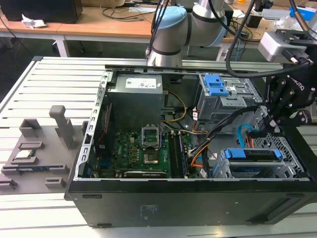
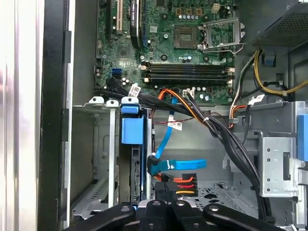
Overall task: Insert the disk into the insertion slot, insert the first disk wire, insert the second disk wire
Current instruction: 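Insert the first disk wire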
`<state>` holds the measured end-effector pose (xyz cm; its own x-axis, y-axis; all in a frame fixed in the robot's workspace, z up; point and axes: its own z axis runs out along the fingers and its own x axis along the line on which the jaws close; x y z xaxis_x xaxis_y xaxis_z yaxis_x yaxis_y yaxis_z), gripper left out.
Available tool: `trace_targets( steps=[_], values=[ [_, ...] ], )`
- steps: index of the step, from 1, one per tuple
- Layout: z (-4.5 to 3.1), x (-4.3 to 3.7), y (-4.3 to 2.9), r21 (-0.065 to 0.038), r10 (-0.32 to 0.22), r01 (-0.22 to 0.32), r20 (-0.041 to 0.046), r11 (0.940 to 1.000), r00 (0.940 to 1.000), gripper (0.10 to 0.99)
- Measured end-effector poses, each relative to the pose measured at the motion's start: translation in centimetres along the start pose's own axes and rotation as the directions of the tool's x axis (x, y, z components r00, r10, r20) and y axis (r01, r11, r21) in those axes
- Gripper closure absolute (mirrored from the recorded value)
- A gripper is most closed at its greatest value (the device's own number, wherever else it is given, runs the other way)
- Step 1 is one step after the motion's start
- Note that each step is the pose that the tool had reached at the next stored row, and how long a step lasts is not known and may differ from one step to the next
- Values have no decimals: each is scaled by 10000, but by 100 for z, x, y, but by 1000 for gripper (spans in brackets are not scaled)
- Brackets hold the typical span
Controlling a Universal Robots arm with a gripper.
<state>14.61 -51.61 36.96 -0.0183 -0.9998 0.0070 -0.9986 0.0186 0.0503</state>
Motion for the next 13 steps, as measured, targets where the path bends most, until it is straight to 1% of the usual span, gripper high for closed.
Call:
trace_targets(
  steps=[5,6,8,10,11,13],
  values=[
    [2,0,-1,-1,-1,1,1,10000,10000,973],
    [3,0,-1,-1,-1,1,1,10000,10000,851],
    [12,-1,-1,0,-1,1,4,10000,10000,725],
    [42,-3,-2,0,1,-1,-39,10000,10000,725],
    [70,-5,-4,1,3,-3,-75,10000,10000,725],
    [114,-10,-6,2,4,-4,-108,10000,9999,725]
  ],
)
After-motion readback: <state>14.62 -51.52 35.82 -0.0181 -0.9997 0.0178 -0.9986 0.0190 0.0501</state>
